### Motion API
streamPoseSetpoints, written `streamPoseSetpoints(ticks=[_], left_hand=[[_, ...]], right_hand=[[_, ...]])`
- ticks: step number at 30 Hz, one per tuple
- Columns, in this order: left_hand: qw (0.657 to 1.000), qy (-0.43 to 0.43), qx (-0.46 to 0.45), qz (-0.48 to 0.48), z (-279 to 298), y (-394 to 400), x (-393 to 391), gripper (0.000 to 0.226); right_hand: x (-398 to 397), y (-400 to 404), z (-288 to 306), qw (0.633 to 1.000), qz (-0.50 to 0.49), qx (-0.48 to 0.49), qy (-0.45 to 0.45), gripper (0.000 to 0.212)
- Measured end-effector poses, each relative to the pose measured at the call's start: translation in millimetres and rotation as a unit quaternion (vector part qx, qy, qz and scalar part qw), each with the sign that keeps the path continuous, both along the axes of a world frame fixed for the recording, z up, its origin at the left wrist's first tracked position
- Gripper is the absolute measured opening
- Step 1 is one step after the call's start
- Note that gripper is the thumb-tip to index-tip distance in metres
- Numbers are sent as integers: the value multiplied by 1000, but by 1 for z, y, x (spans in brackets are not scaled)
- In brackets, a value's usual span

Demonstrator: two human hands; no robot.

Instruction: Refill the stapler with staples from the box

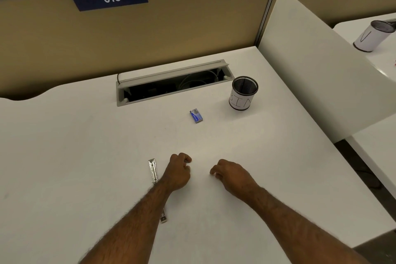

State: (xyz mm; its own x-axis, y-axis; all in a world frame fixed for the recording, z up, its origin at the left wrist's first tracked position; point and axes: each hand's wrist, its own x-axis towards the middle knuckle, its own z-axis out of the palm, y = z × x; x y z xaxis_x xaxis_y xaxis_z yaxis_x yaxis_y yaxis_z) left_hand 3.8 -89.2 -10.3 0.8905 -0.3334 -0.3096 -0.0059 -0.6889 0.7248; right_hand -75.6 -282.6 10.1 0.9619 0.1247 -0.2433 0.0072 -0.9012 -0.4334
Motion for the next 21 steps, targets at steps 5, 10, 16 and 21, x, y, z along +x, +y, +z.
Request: streamPoseSetpoints(ticks=[5,10,16,21], left_hand=[[1000,-2,4,-3,0,0,0,24],[1000,-9,6,-7,-1,0,0,24],[1000,-8,9,-8,0,-1,0,24],[1000,-13,16,-14,2,-1,-1,25]], right_hand=[[11,-7,3,996,79,-40,-3,18],[20,-9,4,994,95,-47,8,18],[33,-8,9,990,107,-76,50,13],[42,1,12,984,105,-103,96,23]])
